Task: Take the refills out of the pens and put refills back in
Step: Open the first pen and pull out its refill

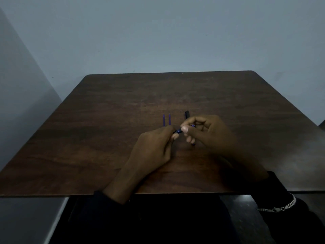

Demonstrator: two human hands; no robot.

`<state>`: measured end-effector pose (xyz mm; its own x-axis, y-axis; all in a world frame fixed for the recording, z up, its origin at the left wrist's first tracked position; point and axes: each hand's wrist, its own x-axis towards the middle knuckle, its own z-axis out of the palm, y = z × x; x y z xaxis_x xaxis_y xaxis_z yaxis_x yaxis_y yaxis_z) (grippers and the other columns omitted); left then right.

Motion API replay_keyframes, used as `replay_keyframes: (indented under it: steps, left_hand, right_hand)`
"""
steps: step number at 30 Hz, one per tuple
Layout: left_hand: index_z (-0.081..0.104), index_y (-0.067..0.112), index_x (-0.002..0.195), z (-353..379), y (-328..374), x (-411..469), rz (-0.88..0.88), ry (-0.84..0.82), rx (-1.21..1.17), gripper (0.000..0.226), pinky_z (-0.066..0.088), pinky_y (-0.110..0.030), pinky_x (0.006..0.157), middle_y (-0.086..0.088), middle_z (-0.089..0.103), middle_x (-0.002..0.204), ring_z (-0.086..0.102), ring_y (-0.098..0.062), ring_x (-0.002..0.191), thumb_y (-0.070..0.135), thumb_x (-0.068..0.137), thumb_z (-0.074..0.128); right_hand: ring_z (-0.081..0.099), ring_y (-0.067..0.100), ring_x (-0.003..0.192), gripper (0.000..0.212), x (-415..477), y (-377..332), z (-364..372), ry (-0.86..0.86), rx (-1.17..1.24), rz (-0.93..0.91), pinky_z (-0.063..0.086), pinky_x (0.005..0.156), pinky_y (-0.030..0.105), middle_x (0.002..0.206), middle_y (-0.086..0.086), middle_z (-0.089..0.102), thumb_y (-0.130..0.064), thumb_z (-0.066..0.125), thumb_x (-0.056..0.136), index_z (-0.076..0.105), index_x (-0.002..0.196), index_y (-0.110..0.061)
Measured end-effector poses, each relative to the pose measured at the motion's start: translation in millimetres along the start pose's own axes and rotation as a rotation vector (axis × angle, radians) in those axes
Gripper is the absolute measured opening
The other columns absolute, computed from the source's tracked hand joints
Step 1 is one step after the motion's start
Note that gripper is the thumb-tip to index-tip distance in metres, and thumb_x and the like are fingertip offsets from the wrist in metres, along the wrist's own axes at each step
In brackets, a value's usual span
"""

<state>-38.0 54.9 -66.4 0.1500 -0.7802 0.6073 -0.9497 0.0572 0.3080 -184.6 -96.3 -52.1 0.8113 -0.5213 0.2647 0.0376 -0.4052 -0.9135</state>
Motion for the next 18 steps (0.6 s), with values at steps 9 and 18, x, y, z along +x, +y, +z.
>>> replay_keyframes:
  steps: [9,18]
  left_hand:
    - [0.064,0.014,0.096,0.8,0.6,0.0,-0.003,0.001,0.015,0.019,0.047,-0.029,0.057,0.001,0.071,0.082,0.066,-0.019,0.067,0.027,0.099,0.051]
    - [0.064,0.015,0.098,-0.2,-0.4,0.2,-0.019,-0.03,0.021,0.021,0.045,-0.027,0.059,0.0,0.071,0.083,0.066,-0.02,0.068,0.029,0.098,0.049]
  right_hand:
    - [0.073,0.013,0.066,0.013,0.2,-4.9,-0.2,0.019,0.061,0.037,0.057,0.057,0.027,0.084,-0.001,0.076,-0.041,0.074,0.085,0.075,0.096,-0.034]
    - [0.071,0.008,0.107,0.032,-3.1,-0.9,-4.3,-0.088,-0.014,-0.05,0.058,0.084,0.022,0.116,-0.01,0.071,-0.014,0.076,0.085,0.072,0.112,-0.031]
